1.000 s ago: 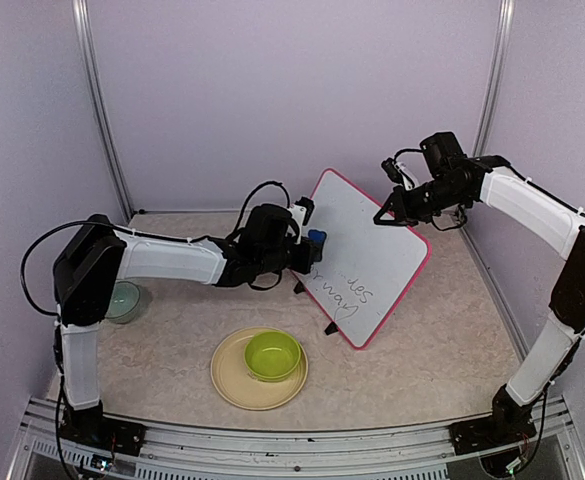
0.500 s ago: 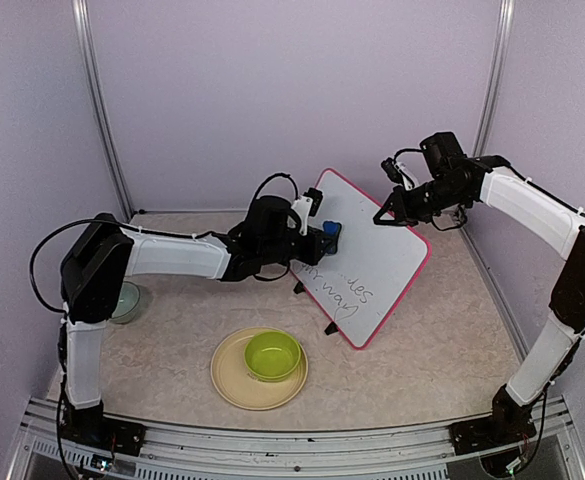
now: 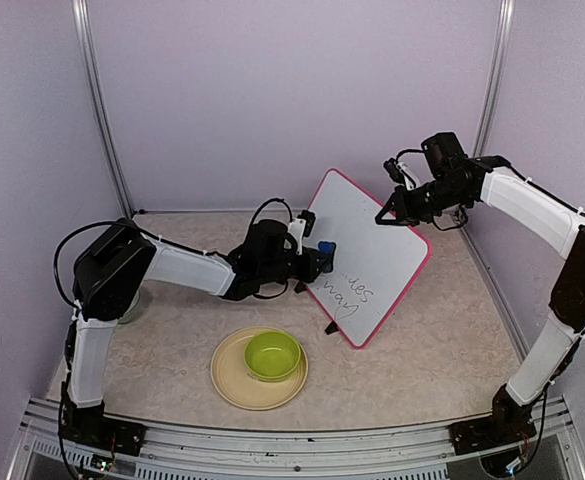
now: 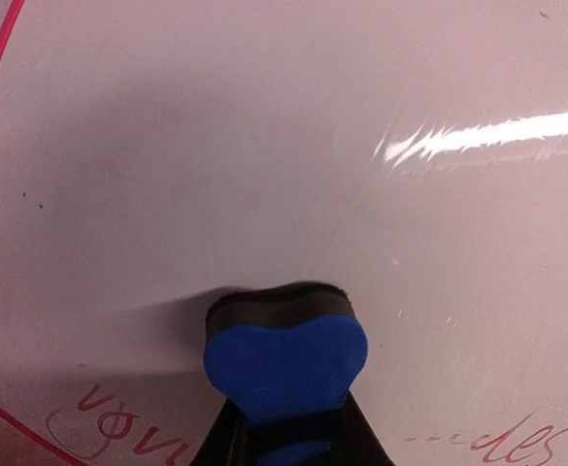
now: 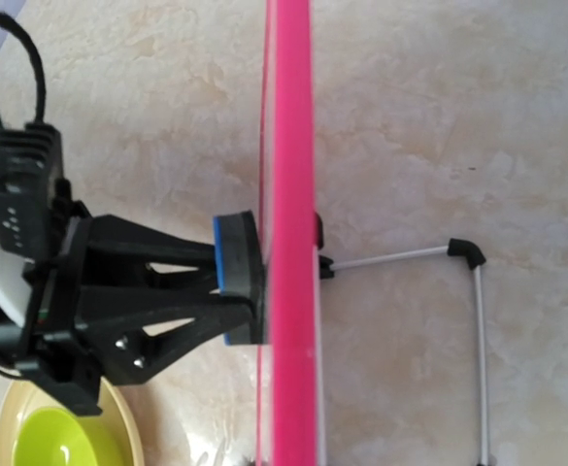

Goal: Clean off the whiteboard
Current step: Erase the center of the whiteboard.

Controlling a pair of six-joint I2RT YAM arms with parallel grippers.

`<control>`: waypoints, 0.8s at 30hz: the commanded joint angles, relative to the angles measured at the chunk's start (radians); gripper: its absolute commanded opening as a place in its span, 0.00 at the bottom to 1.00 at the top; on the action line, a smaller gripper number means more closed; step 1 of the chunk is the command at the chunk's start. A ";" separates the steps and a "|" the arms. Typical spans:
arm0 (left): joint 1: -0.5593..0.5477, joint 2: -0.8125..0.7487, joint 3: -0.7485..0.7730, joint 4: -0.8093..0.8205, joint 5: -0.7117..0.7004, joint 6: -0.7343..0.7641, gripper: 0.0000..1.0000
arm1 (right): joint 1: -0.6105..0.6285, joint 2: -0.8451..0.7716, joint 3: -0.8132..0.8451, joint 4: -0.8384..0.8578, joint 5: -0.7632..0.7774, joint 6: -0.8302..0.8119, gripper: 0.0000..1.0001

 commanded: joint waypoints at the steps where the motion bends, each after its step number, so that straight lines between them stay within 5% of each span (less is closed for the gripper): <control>1: -0.008 0.037 -0.082 -0.025 0.014 -0.022 0.02 | 0.027 0.023 -0.020 -0.045 0.050 -0.117 0.00; 24: -0.032 -0.042 0.020 -0.027 0.065 -0.018 0.02 | 0.030 0.022 -0.030 -0.040 0.053 -0.116 0.00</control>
